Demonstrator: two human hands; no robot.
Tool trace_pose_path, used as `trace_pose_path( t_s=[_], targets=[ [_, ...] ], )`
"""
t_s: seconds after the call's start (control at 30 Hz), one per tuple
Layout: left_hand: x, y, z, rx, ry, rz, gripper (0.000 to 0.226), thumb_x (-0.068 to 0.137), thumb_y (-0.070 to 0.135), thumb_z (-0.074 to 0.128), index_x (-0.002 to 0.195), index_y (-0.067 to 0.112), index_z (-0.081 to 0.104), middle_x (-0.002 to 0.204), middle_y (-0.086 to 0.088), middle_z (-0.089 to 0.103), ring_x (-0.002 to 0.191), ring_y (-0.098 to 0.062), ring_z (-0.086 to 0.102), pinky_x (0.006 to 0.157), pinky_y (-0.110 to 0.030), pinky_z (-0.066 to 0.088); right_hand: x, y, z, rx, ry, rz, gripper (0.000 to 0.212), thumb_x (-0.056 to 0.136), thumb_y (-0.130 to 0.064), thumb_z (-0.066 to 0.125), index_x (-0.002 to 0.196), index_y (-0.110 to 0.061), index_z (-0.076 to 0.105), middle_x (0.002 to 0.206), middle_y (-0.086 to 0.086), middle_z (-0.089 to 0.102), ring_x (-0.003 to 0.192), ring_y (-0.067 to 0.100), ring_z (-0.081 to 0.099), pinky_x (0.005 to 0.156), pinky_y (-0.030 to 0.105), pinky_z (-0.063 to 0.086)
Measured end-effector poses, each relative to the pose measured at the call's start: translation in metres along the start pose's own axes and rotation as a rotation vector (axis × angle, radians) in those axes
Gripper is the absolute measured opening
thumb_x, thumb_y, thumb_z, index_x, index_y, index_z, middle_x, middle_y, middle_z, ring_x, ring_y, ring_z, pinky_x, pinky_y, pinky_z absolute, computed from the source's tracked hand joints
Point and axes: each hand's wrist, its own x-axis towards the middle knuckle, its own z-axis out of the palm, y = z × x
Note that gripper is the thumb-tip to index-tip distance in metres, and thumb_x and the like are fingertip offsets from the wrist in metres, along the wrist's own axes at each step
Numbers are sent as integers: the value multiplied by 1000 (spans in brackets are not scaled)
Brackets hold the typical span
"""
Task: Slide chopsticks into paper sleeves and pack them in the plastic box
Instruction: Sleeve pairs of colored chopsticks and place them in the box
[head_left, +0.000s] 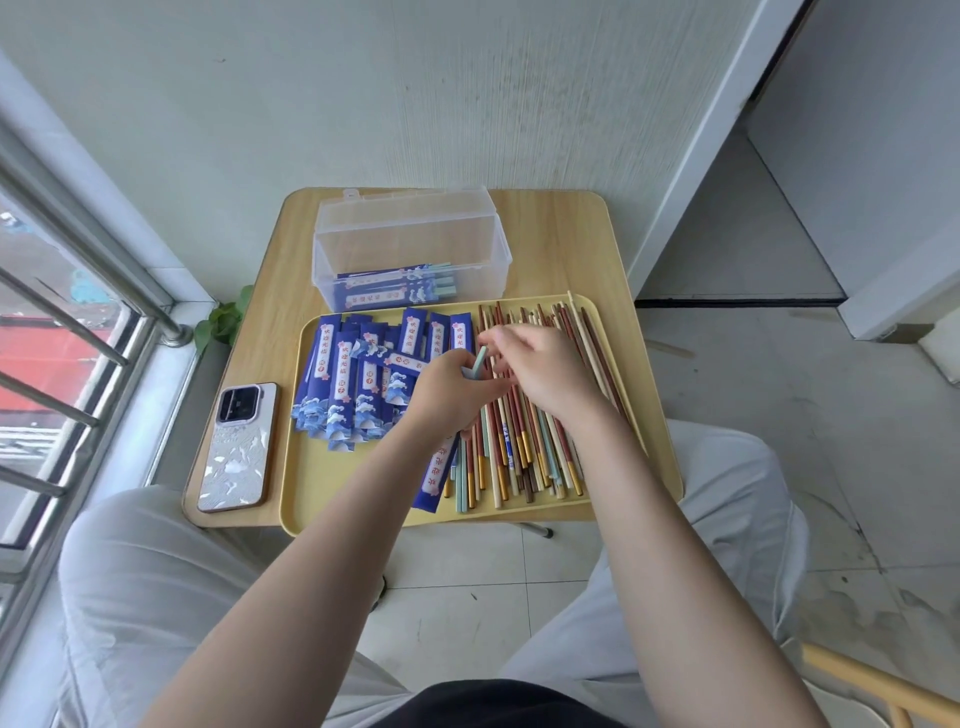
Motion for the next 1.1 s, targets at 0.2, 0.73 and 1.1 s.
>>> trace_pose_path(
  t_s=[0.2, 0.73, 1.1],
  targets=[
    [9, -1, 8, -85, -63, -170, 21, 87, 10, 69, 101, 8, 54, 64, -9, 61, 42, -16, 52, 47, -28, 48, -2, 40, -14, -610, 73, 244, 11, 99, -11, 51, 105, -13, 60, 96, 1, 64, 79, 19, 62, 69, 35, 55],
    [11, -3, 22, -147, -119, -194, 20, 93, 6, 61, 112, 11, 63, 75, -11, 62, 43, -16, 59, 41, -24, 47, -2, 56, 6, -609, 74, 233, 21, 96, -23, 62, 113, -10, 61, 116, 7, 57, 90, 23, 62, 70, 33, 53],
    [14, -14, 31, -10, -188, -129, 30, 95, 3, 51, 112, 24, 64, 72, -7, 63, 45, -17, 59, 40, -23, 44, 0, 48, 13, -646, 27, 321, 26, 98, -15, 60, 121, -3, 59, 128, 15, 52, 103, 27, 59, 78, 33, 51]
  ],
)
